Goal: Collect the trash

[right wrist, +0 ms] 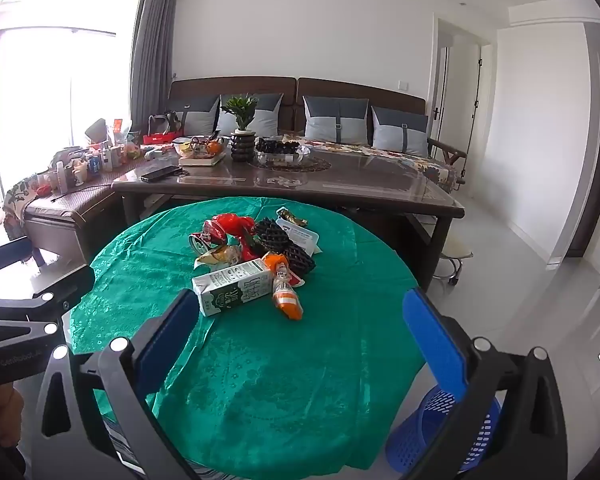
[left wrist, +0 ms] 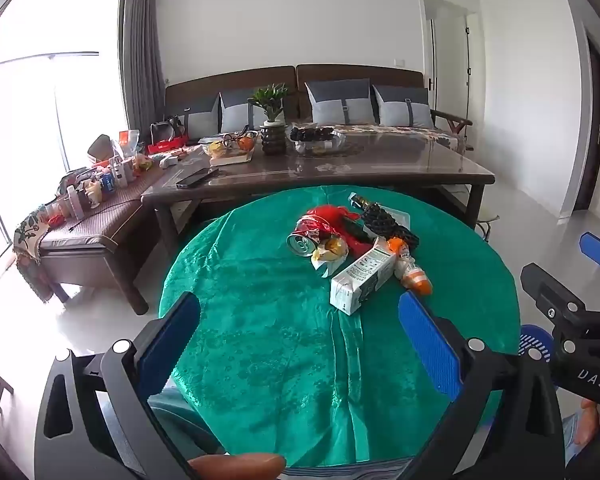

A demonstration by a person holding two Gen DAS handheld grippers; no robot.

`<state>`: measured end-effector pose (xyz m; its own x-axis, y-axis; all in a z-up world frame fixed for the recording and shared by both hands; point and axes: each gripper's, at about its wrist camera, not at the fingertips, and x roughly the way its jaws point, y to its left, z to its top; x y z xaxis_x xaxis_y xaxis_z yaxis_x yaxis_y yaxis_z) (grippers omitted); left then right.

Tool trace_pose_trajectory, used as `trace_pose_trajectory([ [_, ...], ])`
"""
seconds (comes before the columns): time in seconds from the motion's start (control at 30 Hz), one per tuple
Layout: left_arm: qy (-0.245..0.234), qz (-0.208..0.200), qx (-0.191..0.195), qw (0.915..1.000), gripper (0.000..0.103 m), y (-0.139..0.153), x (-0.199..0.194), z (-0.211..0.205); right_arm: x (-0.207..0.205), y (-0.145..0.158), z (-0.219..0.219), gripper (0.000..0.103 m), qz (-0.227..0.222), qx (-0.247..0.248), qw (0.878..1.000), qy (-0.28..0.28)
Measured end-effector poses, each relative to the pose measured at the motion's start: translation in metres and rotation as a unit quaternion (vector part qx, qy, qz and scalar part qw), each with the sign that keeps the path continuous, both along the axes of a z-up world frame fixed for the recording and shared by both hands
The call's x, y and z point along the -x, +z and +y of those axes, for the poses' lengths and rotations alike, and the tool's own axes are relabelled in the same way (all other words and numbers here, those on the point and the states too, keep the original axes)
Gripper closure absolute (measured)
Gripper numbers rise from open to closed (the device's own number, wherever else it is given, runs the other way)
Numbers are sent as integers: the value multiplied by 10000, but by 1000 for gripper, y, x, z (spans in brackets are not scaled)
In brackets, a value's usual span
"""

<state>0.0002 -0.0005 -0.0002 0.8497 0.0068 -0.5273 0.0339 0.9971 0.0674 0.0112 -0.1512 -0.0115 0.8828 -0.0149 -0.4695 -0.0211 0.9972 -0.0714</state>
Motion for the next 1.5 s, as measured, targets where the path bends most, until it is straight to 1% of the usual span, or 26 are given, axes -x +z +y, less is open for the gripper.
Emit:
trace_pose_trajectory([
  [1.5, -4, 46, -44, 10000, 4, 0, 0, 0, 2, 0, -2, 5, -3, 19, 10000, -9],
])
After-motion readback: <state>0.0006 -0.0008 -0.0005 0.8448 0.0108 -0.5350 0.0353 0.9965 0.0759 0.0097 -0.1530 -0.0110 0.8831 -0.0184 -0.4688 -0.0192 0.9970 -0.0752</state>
